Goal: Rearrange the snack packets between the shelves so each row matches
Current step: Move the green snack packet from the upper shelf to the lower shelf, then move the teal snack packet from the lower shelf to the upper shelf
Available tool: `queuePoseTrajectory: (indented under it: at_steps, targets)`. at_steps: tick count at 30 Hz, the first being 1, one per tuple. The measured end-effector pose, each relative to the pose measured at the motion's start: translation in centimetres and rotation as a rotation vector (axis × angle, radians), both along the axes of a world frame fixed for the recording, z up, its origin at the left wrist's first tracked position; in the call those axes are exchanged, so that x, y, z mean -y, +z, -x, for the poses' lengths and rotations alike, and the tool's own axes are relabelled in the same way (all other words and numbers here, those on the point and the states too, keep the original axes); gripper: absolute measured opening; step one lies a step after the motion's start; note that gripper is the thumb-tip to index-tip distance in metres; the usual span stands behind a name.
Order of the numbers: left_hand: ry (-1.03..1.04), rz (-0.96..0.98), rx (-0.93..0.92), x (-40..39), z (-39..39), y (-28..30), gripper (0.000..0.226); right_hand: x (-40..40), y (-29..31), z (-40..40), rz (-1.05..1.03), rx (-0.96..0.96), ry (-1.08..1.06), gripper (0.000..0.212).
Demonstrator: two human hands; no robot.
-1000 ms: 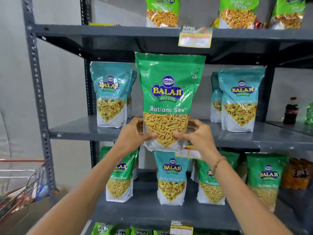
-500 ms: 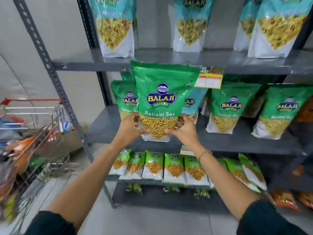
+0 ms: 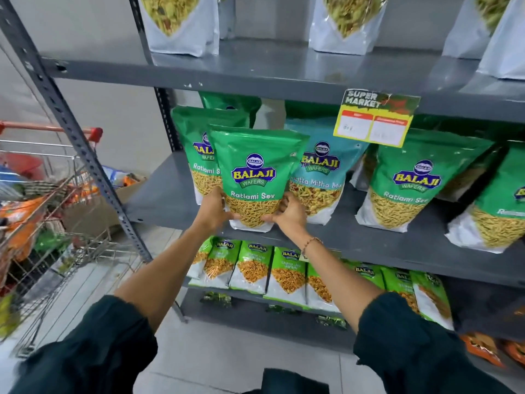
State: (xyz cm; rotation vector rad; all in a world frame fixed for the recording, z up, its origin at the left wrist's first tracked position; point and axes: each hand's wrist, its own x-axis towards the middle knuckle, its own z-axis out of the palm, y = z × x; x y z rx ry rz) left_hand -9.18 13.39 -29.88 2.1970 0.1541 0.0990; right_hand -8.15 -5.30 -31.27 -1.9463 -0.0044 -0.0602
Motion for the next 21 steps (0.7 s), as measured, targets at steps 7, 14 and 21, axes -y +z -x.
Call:
queuePoseTrajectory:
  at_steps: [7,14,21]
  targets:
    - [0.06,-0.078,-0.025,-0.4,-1.3,-1.5,0.067,-0.2,-1.6,-1.7,0.007,0.056,0.084,0.062]
    - [0.108,-0.114,-0.057,0.7,-1.1,-1.7,0.07,0.5,-2.1,-2.0,0.025,0.081,0.143,0.062]
    - [-0.156,-0.298,-0.248,8.2,1.8,-2.2,0.03,7.1,-3.2,-0.4,0.0,0.366,-0.333,0.024]
